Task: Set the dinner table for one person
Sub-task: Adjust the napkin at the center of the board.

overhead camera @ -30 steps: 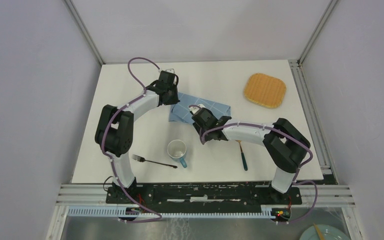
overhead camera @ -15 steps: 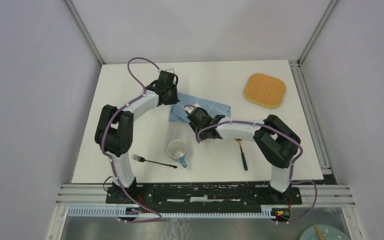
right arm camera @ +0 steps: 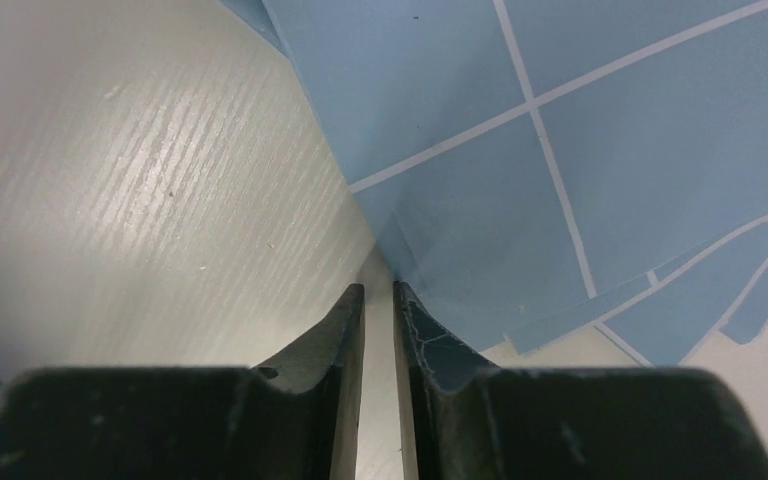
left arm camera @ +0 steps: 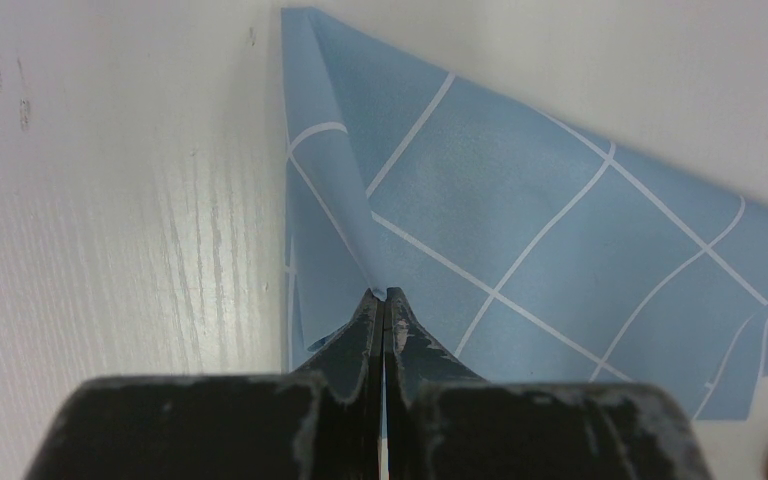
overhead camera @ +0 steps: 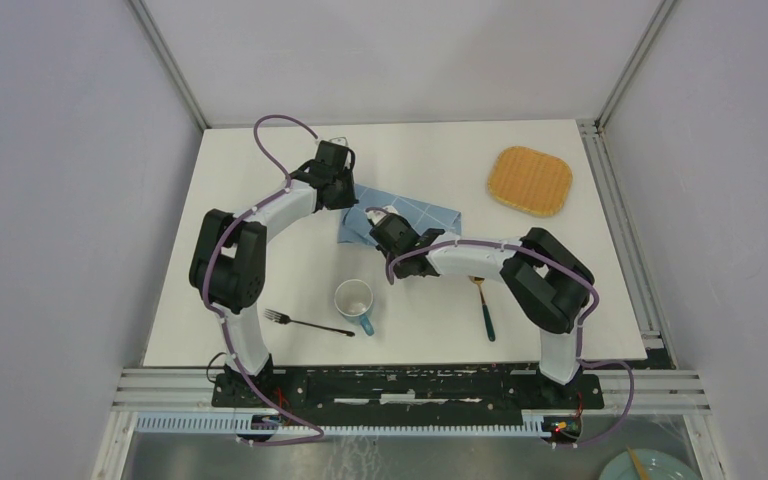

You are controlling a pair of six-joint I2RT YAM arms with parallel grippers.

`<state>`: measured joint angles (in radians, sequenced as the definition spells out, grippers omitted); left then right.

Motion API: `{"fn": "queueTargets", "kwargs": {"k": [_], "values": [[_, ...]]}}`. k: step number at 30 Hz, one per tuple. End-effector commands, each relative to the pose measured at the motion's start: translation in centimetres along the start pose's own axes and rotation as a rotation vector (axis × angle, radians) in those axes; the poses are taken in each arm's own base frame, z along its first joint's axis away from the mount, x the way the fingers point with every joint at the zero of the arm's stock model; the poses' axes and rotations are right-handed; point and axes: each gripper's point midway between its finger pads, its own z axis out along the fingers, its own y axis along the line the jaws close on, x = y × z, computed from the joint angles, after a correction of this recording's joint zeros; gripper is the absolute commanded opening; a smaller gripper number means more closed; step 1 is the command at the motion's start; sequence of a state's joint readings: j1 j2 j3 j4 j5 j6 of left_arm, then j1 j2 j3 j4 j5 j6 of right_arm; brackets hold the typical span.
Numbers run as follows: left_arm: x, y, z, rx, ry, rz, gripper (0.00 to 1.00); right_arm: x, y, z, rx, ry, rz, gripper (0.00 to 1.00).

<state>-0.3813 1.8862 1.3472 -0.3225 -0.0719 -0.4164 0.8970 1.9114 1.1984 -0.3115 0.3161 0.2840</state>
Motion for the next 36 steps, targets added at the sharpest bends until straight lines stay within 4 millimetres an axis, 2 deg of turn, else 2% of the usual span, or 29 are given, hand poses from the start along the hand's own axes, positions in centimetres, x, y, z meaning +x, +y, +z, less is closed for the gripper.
{"fn": "queueTargets", "kwargs": {"k": [1,5,10,24,36], "values": [[-1.6,-0.7,-1.0,0.029,-0.040,0.001,0.02,1.3,0.3,0.9,0.011,0.046,0.041,0.21],[-1.5,-0.6,-0.9,0.030,-0.038,0.002,0.02,1.5,-0.7,0.7,0.065,0.049,0.047,0.33],[-1.4,-0.7,-0.9,0.032,-0.034,0.000,0.02,1.5,-1.7,0.0,0.104,0.037,0.030,0.35],[-1.1,-0.8,-0.7,0.038,-0.027,-0.005,0.02,3.4,-3.8,0.1,0.197,0.062,0.006,0.36],[-1.2,-0.8,-0.7,0.040,-0.028,-0.006,0.02,4.4,-3.9,1.0,0.193,0.106,0.023,0.35]]}}
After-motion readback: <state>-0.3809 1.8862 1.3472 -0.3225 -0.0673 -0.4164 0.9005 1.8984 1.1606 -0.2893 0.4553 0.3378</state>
